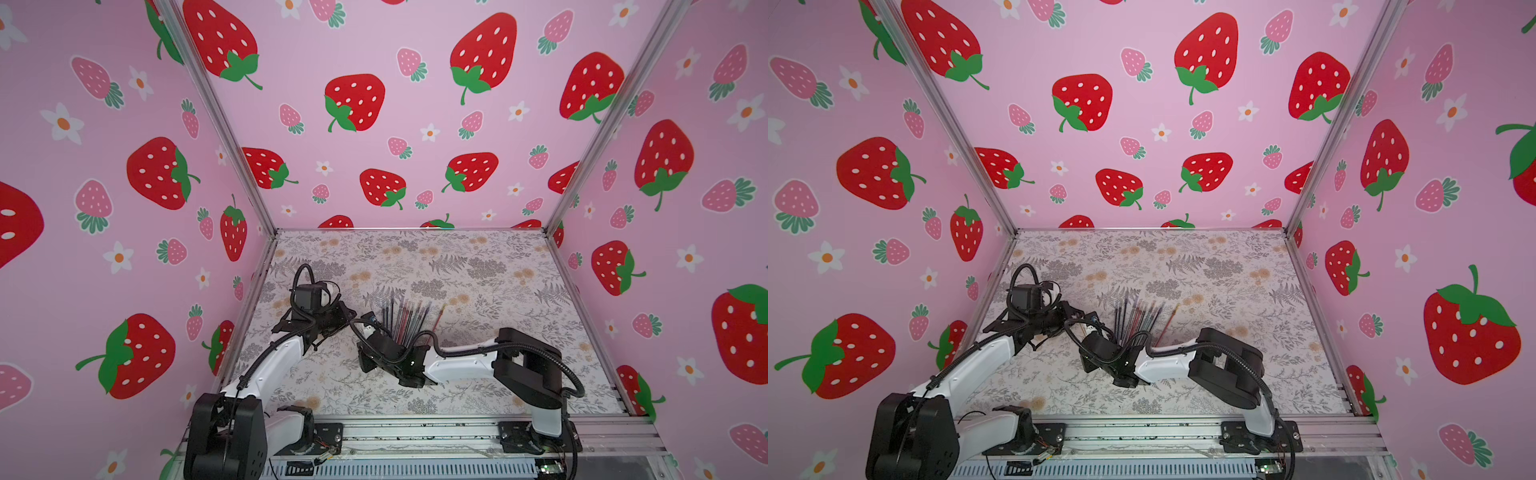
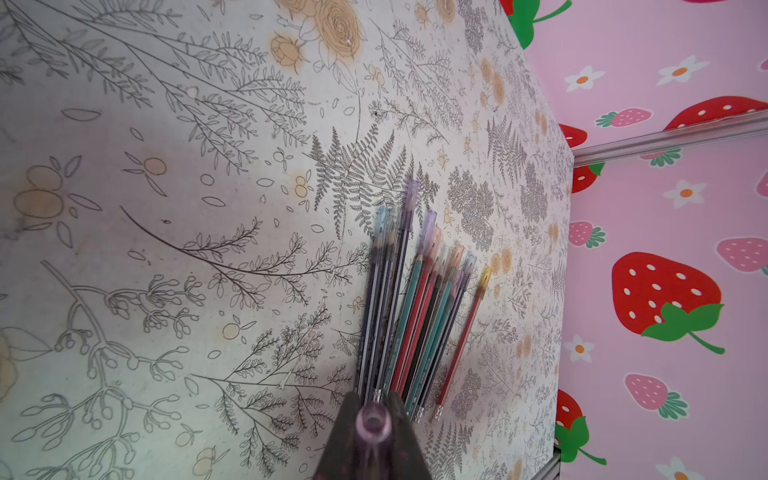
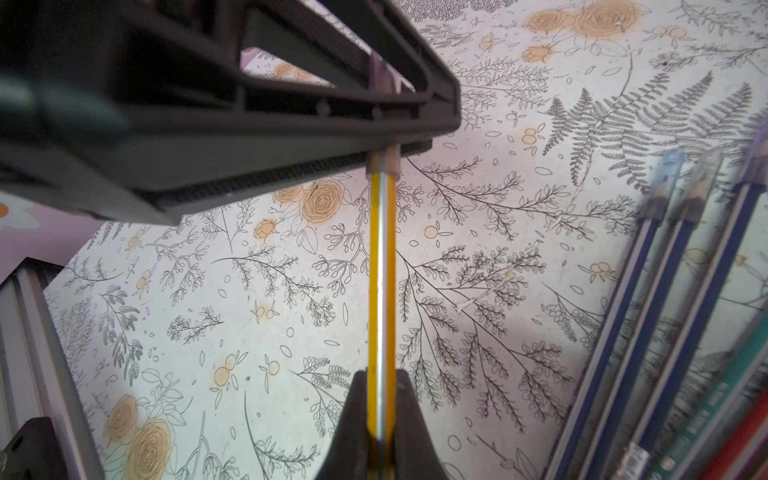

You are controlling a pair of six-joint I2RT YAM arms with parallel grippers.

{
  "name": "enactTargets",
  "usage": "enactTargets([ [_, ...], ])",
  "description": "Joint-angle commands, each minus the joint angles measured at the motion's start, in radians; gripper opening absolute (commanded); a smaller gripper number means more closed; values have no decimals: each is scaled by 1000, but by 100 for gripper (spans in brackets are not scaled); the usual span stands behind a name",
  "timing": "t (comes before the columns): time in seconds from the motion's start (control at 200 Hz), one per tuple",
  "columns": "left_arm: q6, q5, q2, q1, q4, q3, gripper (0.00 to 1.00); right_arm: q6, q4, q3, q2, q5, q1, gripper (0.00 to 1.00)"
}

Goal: Remove the protective cover of the pencils
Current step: Remove the protective sleeve from the pencil, then place the pencil at the center of the board.

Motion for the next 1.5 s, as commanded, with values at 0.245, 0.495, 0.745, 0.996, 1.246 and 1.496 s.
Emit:
enactTargets([
  [0.245,24,-153,71,66,44,124,0,-12,-43,-25,-26,1,27,0],
  [0.495,15,-169,121,84,36,152,0,-9,-47,-24,-29,0,27,0],
  [0.745,-22,-184,129,136,37,167,0,2,-50,-14,-18,-7,30,0],
  [0.996,-48,-270,119,160,-14,194,0,20,-65,4,-1,10,33,0],
  [1.246,-16,-367,215,160,-71,231,0,190,-422,212,103,141,28,0],
  [1.496,-1,-337,369,160,-100,319,0,235,-595,361,214,115,21,0],
])
